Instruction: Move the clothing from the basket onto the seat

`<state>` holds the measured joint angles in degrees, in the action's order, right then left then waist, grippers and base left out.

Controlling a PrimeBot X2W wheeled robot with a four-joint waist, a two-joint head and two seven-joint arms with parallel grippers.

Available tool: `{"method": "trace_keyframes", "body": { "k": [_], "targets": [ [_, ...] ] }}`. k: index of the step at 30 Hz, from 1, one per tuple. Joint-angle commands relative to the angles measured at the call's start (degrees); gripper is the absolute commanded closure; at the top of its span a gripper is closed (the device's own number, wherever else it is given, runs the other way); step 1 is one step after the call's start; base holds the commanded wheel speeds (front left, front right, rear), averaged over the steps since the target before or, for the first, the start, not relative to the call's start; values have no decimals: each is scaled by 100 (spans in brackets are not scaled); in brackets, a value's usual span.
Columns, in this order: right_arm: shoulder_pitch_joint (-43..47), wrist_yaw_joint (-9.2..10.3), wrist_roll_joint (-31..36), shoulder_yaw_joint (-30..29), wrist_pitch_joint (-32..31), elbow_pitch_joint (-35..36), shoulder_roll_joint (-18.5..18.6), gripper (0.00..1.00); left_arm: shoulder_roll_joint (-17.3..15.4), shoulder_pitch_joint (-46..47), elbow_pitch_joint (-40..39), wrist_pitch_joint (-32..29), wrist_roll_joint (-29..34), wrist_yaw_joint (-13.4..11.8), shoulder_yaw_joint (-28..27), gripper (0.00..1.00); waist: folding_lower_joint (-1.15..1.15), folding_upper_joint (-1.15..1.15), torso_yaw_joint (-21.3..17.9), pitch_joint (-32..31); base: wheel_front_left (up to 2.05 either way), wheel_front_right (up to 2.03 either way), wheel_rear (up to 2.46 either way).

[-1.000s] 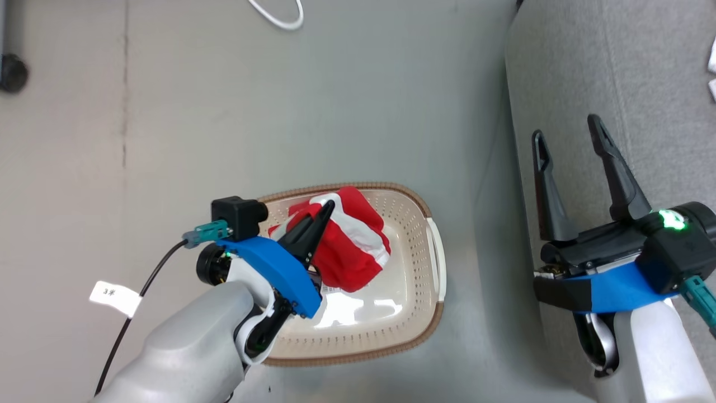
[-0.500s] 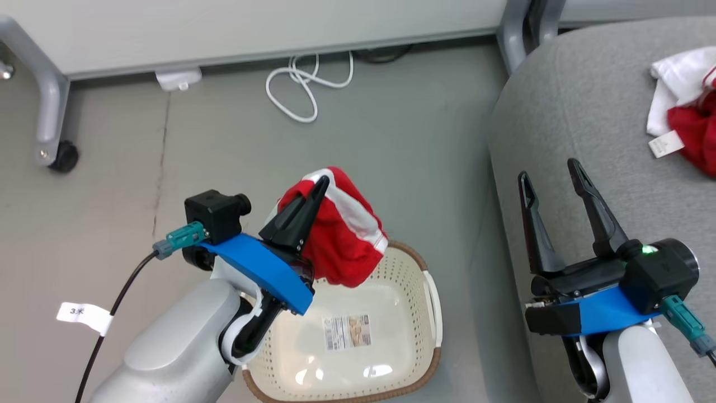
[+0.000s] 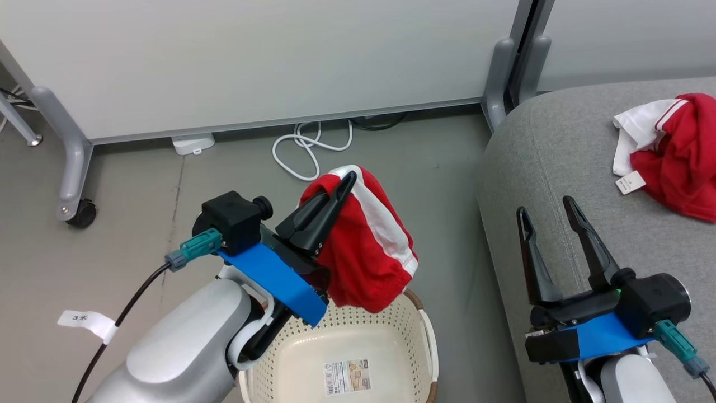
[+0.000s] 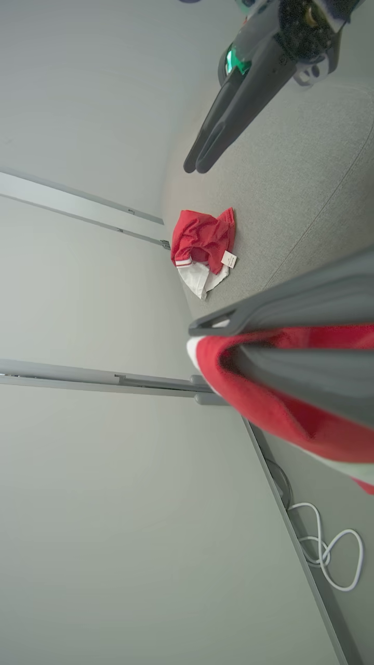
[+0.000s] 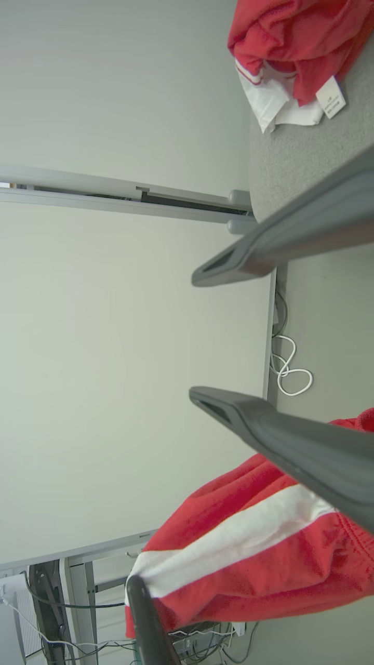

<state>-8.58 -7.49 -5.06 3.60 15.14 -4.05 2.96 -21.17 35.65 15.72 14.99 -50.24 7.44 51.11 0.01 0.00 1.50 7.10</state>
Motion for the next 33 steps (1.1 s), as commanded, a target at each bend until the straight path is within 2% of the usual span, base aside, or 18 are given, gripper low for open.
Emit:
{"method": "trace_keyframes", "body": {
  "k": [1,12,22,33],
  "targets": [
    [115,-1,-25,18,-1,-9,-7,0,-35,143,-71,27,84,4,73,100,-1,0,-33,-99,0,0,0],
    [316,-1,-209,123,0,-35,-8,0,12,637,-256,28,479,4,585,100,-1,0,-60,-431,0,0,0],
    [426,-1,-293,260,0,8,-8,0,135,1102,-188,28,489,4,1075,100,-1,0,-52,-620,0,0,0],
    [307,-1,-338,822,-1,287,75,0,221,1251,-125,27,438,4,1251,100,-1,0,-38,-635,0,0,0]
  ]
}}
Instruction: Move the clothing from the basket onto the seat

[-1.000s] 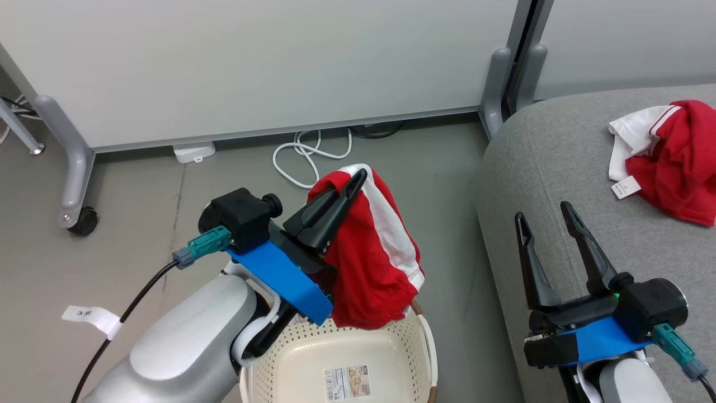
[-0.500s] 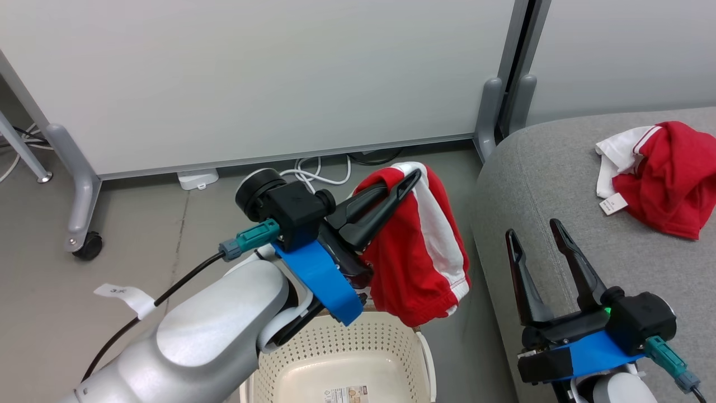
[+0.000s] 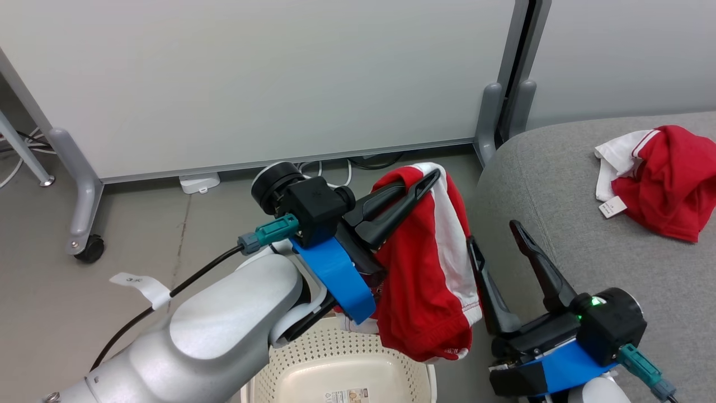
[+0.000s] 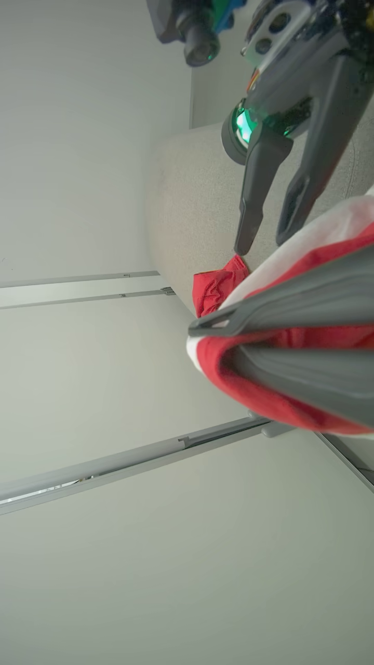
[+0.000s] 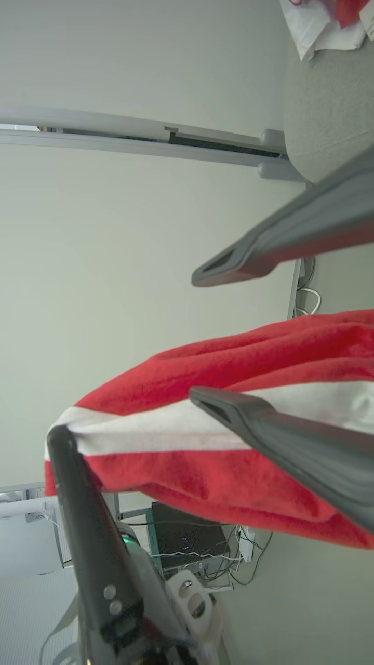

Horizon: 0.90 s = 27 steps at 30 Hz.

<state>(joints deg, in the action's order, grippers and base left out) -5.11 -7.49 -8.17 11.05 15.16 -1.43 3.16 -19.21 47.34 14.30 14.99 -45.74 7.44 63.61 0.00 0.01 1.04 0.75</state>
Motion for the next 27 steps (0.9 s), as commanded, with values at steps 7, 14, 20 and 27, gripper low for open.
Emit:
{"method": "trace_keyframes", "body": {
  "k": [7,14,20,27],
  "targets": [
    [-340,-1,-116,675,-1,-26,285,0,84,121,21,27,18,4,8,100,0,-1,77,8,0,0,0],
    [-594,-1,-171,1018,-2,-306,413,0,126,117,4,28,46,4,8,100,0,-1,130,14,0,0,0],
    [-883,-2,-39,1169,-1,-694,364,0,176,114,-57,27,92,4,26,100,0,-1,159,50,0,0,0],
    [-1178,-1,-14,1391,-1,-1165,225,0,242,128,-109,28,128,4,52,100,0,-1,204,118,0,0,0]
  ]
}}
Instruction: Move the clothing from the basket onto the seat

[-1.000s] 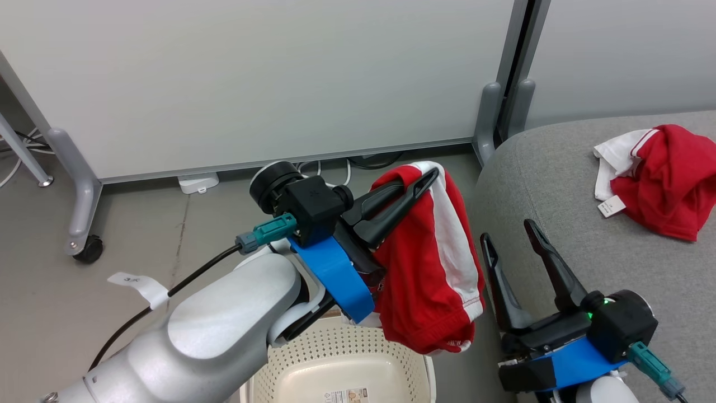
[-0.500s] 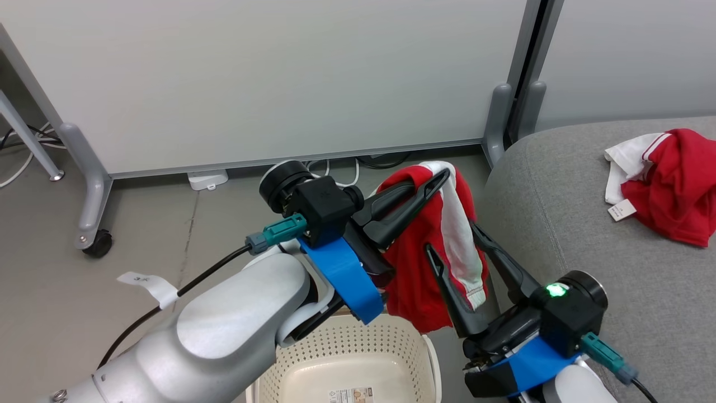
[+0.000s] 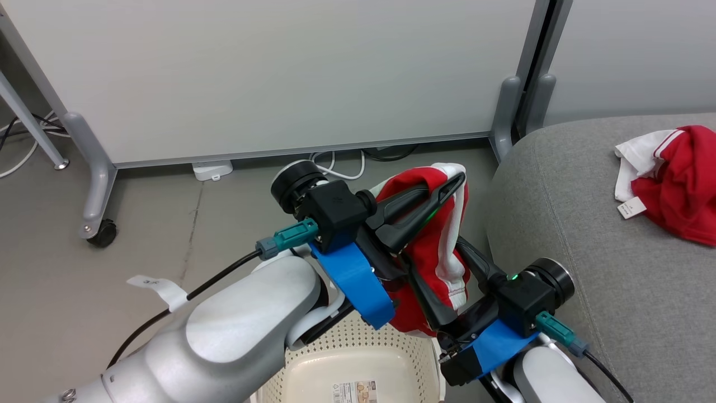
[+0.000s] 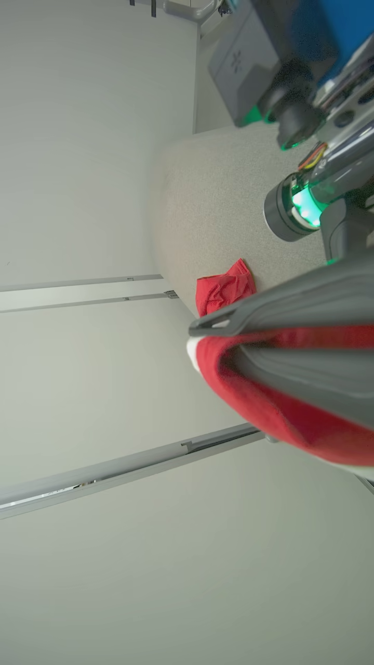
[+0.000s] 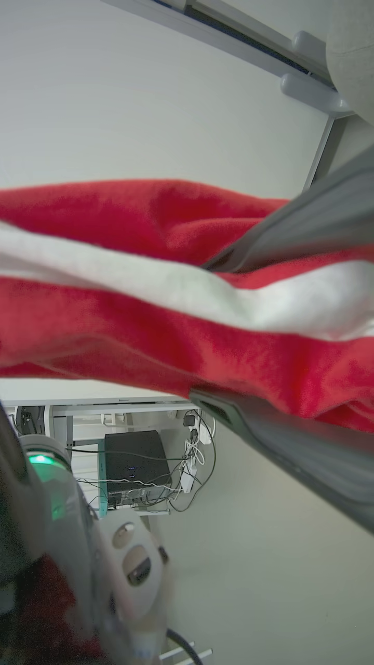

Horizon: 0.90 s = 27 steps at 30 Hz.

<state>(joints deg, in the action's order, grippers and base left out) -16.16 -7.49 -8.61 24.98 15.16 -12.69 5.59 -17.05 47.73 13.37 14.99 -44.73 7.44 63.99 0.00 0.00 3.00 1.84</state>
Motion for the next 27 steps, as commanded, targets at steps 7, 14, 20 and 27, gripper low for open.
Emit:
{"method": "trace_keyframes", "body": {
  "k": [7,14,20,27],
  "targets": [
    [-194,-1,125,-120,-1,-358,-207,100,55,86,-57,28,42,4,37,100,0,0,68,61,0,0,0],
    [-187,-1,96,-189,-1,-397,-262,100,29,34,-6,27,22,5,47,100,0,0,68,39,0,0,0],
    [-88,-1,65,-230,-1,-372,-271,100,28,-54,48,27,16,5,77,100,0,0,33,-15,0,0,0],
    [-13,-1,-12,-240,-1,-284,-272,100,39,-114,123,28,-45,5,105,97,0,0,20,-31,0,0,0]
  ]
}}
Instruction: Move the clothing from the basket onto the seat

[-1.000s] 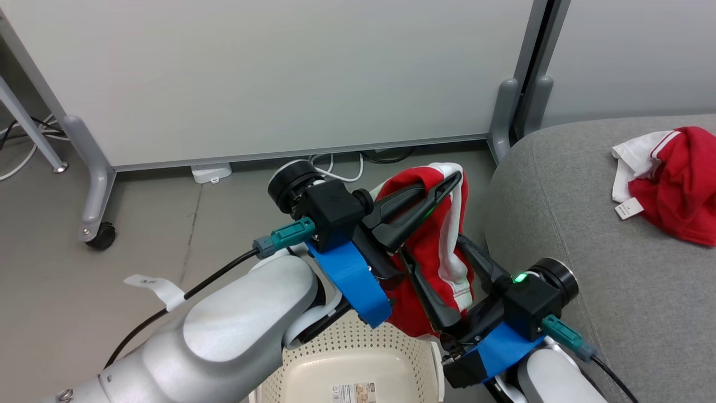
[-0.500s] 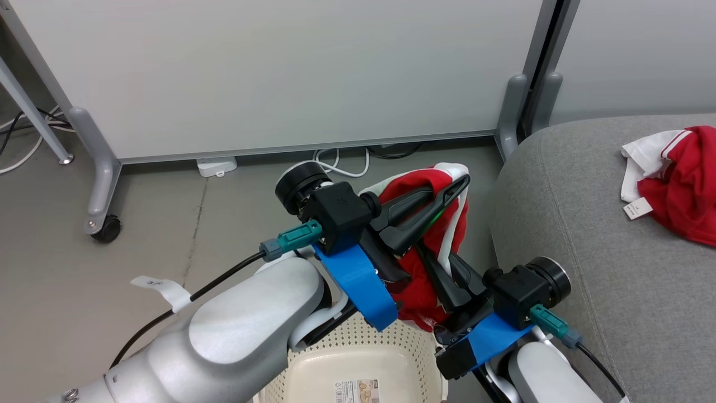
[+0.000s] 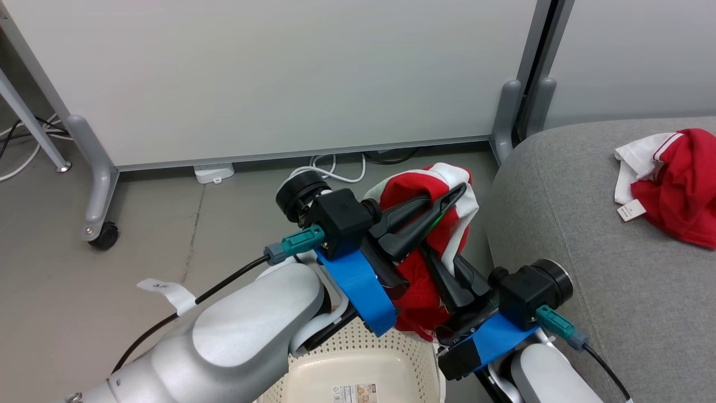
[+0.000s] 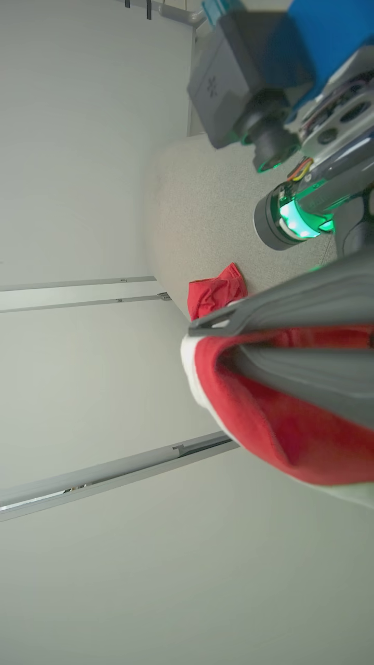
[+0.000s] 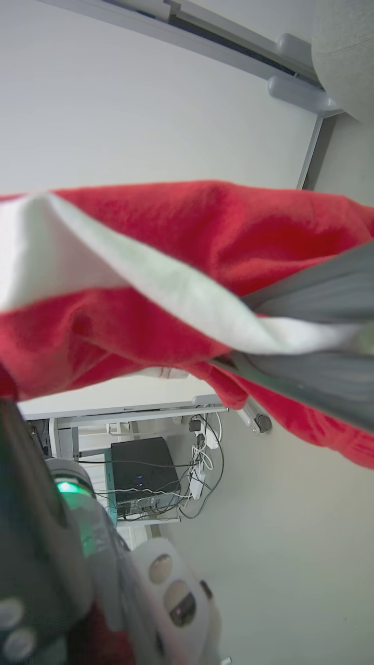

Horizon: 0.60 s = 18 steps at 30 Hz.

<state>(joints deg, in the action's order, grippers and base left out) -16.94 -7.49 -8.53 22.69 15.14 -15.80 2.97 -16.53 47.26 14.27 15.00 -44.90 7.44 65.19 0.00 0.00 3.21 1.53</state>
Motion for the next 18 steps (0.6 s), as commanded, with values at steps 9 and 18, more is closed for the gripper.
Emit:
{"method": "trace_keyframes", "body": {
  "k": [9,18],
  "targets": [
    [107,-1,-51,-233,0,101,-11,100,23,-130,173,21,-8,5,68,0,0,0,-26,24,0,0,0],
    [143,-1,33,-523,0,171,-10,100,-3,-182,222,21,133,5,60,0,0,0,-127,148,0,0,0]
  ]
}}
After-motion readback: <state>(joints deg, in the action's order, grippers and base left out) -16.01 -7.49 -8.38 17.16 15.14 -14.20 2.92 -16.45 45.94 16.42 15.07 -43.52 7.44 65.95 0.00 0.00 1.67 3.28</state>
